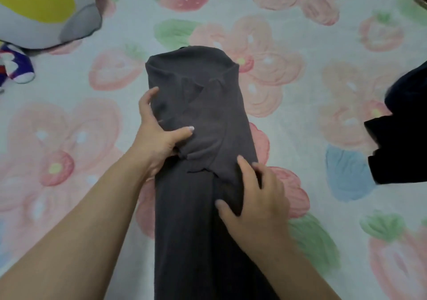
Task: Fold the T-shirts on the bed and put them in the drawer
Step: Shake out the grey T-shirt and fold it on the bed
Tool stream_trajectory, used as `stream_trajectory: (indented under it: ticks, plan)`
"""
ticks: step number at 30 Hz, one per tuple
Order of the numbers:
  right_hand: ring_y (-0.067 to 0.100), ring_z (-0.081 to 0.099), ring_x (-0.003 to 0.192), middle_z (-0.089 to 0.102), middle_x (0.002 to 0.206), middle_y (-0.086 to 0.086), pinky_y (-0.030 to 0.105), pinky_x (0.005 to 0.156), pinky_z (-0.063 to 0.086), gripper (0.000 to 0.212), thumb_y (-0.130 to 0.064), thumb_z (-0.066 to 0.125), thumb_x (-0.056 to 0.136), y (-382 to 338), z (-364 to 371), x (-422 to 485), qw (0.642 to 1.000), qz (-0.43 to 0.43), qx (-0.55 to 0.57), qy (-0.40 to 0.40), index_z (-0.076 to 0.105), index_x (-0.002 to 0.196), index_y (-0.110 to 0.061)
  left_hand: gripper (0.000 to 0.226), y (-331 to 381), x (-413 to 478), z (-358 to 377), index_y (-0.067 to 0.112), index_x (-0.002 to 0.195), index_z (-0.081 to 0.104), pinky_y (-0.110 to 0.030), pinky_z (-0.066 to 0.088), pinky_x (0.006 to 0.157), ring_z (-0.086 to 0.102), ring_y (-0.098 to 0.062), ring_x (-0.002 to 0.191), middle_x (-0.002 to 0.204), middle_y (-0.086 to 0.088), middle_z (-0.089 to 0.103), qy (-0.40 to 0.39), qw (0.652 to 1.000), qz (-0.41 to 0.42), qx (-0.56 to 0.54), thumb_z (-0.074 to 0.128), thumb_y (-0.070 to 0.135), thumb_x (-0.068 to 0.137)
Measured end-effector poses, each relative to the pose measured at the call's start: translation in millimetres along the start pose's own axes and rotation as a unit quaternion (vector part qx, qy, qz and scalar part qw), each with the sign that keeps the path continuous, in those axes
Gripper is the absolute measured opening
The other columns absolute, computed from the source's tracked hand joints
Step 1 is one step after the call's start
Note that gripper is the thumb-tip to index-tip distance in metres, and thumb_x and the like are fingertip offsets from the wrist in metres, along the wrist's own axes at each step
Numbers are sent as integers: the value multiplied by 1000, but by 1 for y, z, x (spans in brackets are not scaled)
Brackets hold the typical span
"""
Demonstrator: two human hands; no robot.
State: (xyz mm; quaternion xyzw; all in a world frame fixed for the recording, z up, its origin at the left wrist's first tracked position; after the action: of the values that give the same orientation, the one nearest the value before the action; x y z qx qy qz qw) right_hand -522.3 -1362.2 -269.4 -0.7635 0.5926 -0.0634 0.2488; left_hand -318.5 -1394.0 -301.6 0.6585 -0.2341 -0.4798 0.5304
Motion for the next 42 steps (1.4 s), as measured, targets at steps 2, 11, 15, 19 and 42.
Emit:
stream_trajectory:
  ticks: [2, 11, 15, 19, 42]
  plan:
    - [43, 59, 91, 57, 110, 24, 51, 73, 52, 85, -29, 89, 46, 25, 7, -34, 999, 9, -42, -2, 59, 124, -12, 49, 18, 8, 4, 37, 93, 51, -16, 51, 66, 60, -6, 84, 100, 3, 60, 33, 985, 99, 139, 61, -9, 78]
    - [34, 57, 50, 60, 70, 19, 32, 45, 51, 33, -37, 46, 55, 52, 13, -127, 997, 28, -74, 17, 65, 52, -10, 37, 31, 42, -11, 27, 94, 65, -24, 48, 96, 61, -17, 102, 109, -5, 64, 68, 970, 95, 213, 43, -3, 91]
    - [27, 49, 65, 62, 67, 8, 31, 55, 36, 20, -30, 50, 51, 31, -9, -127, 994, -19, -57, 97, 50, 41, -13, 36, 26, 49, -15, 26, 91, 66, -18, 49, 91, 61, -16, 101, 110, -5, 63, 79, 973, 81, 202, 43, -1, 92]
    - [17, 52, 63, 61, 60, -2, 27, 47, 35, 21, -34, 50, 55, -6, 4, -129, 992, -117, -45, 17, 50, 42, -18, 28, 22, 56, -19, 16, 109, 63, -10, 47, 81, 58, -13, 98, 112, -7, 61, 82, 969, 72, 222, 47, 0, 92]
    - [-18, 56, 63, 67, 68, -24, -4, 55, 36, 13, -13, 63, 86, 23, -9, -36, 888, 220, 329, -236, 73, 77, -16, 94, -25, -169, -32, 67, 115, 37, -48, 49, 91, 60, -34, 108, 126, -12, 59, 29, 991, -120, 52, 76, 7, 53]
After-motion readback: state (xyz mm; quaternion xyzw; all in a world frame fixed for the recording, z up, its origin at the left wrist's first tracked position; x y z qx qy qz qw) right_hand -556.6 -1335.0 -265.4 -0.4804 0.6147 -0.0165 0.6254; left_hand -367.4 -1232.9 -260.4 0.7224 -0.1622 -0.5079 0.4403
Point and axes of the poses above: each hand's wrist, its own x-axis towards the middle knuckle, its own z-axis out of the palm, y = z × x, the point moved 8 cm from there along x, towards the middle knuckle
